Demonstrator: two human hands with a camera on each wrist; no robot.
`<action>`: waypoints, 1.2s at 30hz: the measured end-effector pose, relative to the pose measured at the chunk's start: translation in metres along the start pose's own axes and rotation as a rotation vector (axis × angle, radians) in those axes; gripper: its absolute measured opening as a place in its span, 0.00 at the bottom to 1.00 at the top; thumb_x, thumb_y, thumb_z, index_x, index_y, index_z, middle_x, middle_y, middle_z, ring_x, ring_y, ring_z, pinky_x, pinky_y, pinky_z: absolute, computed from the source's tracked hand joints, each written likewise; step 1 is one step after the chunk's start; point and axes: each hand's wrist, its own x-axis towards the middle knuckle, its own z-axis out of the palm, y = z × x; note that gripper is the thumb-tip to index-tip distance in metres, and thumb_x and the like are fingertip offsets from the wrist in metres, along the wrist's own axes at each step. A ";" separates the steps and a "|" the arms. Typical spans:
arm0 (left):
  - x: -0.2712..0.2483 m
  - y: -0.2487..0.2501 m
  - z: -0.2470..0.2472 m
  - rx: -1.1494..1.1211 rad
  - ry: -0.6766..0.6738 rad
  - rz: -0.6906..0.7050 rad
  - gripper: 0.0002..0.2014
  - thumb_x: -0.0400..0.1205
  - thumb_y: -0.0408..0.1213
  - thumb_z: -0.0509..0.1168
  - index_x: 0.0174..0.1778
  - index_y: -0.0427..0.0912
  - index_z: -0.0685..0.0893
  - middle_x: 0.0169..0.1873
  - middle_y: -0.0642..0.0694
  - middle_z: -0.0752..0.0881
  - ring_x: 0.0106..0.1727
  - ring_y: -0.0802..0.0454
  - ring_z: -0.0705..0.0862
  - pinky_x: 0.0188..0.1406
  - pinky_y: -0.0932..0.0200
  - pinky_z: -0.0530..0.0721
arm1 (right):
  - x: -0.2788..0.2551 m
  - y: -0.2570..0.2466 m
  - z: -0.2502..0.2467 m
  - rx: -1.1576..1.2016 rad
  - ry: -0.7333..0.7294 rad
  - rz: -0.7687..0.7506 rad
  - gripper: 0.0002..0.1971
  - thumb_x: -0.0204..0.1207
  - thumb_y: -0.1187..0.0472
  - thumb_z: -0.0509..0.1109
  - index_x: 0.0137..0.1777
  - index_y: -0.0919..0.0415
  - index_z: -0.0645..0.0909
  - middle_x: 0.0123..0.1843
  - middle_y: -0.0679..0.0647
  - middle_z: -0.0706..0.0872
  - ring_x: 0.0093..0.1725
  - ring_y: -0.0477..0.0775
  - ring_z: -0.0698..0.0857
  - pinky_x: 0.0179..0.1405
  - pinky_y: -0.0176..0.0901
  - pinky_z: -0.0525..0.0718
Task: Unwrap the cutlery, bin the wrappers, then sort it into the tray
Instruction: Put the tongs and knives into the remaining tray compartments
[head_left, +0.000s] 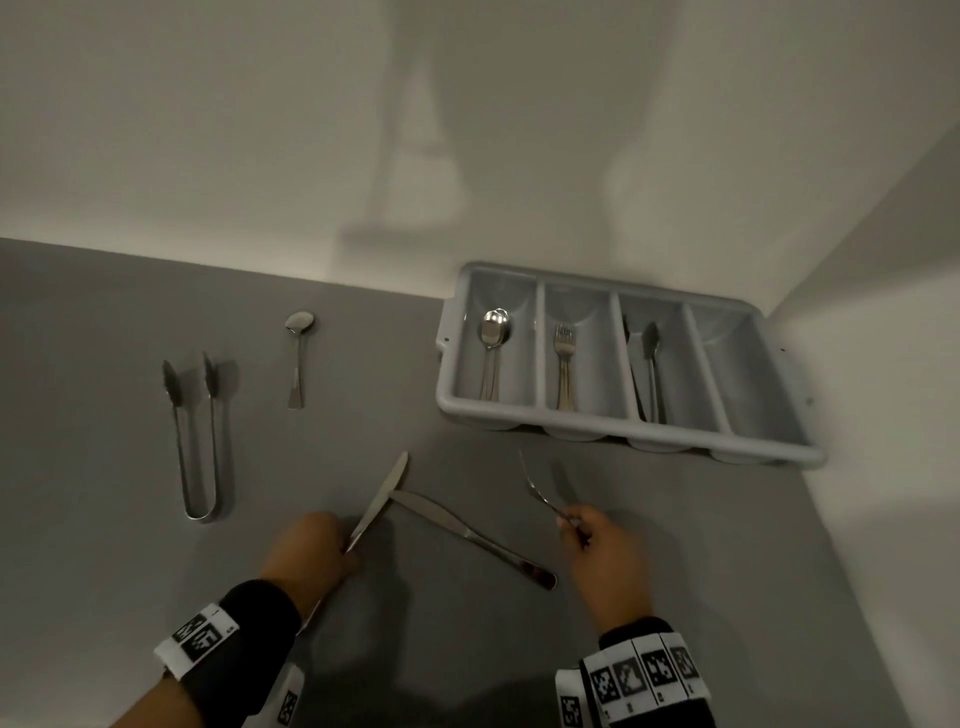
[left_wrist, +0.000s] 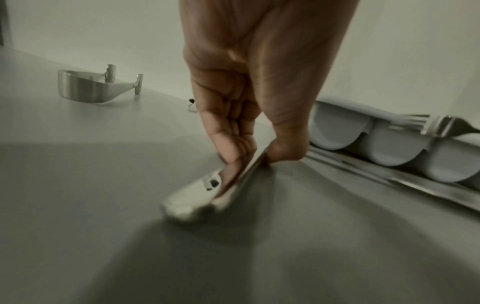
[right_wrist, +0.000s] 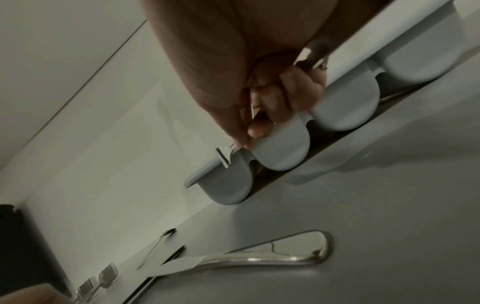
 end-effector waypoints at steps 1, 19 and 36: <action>-0.002 0.002 -0.002 0.008 0.002 0.013 0.09 0.73 0.42 0.67 0.32 0.46 0.74 0.37 0.45 0.79 0.44 0.45 0.83 0.39 0.60 0.72 | 0.000 0.000 -0.003 0.020 0.007 0.000 0.05 0.78 0.56 0.65 0.47 0.54 0.82 0.35 0.49 0.84 0.37 0.50 0.84 0.41 0.46 0.84; -0.010 -0.009 -0.024 -0.427 0.259 -0.015 0.05 0.80 0.37 0.63 0.42 0.40 0.79 0.28 0.38 0.83 0.28 0.42 0.81 0.27 0.59 0.74 | 0.048 -0.003 -0.043 0.164 0.155 -0.143 0.12 0.75 0.70 0.65 0.56 0.58 0.82 0.50 0.56 0.87 0.47 0.51 0.83 0.51 0.40 0.79; -0.013 0.089 -0.091 -0.602 0.352 0.365 0.16 0.79 0.31 0.64 0.48 0.63 0.79 0.45 0.52 0.83 0.35 0.40 0.85 0.37 0.57 0.83 | 0.213 -0.046 -0.010 -0.263 -0.238 0.154 0.13 0.78 0.66 0.62 0.58 0.70 0.81 0.61 0.67 0.84 0.60 0.65 0.82 0.61 0.50 0.80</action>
